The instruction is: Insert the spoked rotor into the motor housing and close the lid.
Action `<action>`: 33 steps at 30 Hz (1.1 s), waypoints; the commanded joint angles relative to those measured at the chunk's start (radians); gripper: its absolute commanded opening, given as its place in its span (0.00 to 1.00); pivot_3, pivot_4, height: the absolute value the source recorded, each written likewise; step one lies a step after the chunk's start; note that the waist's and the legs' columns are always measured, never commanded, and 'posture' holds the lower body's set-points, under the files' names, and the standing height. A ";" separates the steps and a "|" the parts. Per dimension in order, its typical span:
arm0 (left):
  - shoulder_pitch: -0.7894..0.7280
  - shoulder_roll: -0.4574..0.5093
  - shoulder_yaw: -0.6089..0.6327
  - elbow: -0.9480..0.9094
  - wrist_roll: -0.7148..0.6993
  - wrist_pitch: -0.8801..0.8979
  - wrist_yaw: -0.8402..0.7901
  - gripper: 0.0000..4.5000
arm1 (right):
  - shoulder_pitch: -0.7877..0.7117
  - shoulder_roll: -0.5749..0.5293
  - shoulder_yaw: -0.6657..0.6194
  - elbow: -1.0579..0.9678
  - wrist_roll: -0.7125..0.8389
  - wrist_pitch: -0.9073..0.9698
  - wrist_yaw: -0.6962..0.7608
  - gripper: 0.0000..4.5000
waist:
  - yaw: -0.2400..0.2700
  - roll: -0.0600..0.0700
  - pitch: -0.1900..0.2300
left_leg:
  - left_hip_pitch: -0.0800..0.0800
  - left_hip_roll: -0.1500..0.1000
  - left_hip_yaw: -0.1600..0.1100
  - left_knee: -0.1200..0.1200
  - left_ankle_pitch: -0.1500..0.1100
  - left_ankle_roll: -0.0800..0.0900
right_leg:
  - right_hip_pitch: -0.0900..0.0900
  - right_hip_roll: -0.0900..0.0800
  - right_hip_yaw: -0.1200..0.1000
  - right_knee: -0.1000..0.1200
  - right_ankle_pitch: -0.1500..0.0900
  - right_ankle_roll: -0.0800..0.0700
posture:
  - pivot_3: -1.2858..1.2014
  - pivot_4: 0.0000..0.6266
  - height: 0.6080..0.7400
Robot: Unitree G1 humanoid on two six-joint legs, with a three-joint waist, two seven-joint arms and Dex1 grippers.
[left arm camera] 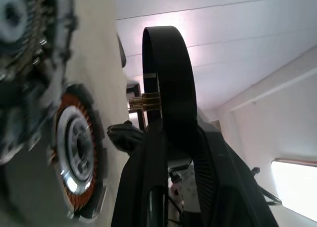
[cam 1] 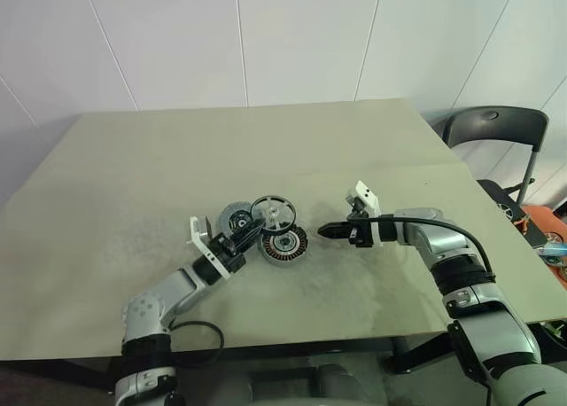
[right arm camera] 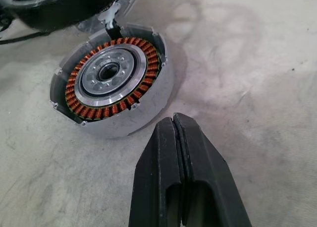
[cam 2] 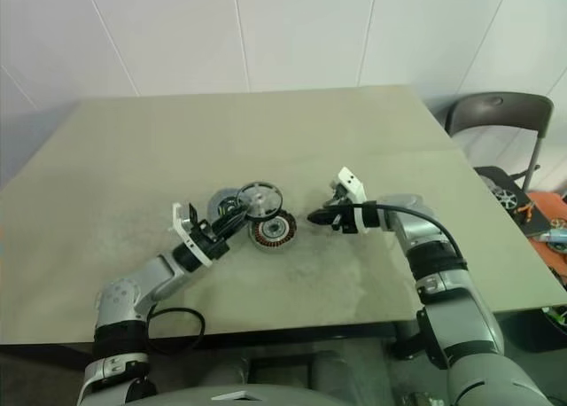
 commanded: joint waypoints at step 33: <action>0.016 0.018 -0.061 0.048 -0.042 0.051 0.114 0.09 | -0.020 0.029 -0.015 0.010 -0.021 -0.031 -0.009 0.00 | -0.003 0.001 -0.001 | 0.001 0.000 0.001 0.000 0.000 0.000 | 0.001 0.000 0.000 0.000 0.000 0.000 | 0.52 0.00 1.00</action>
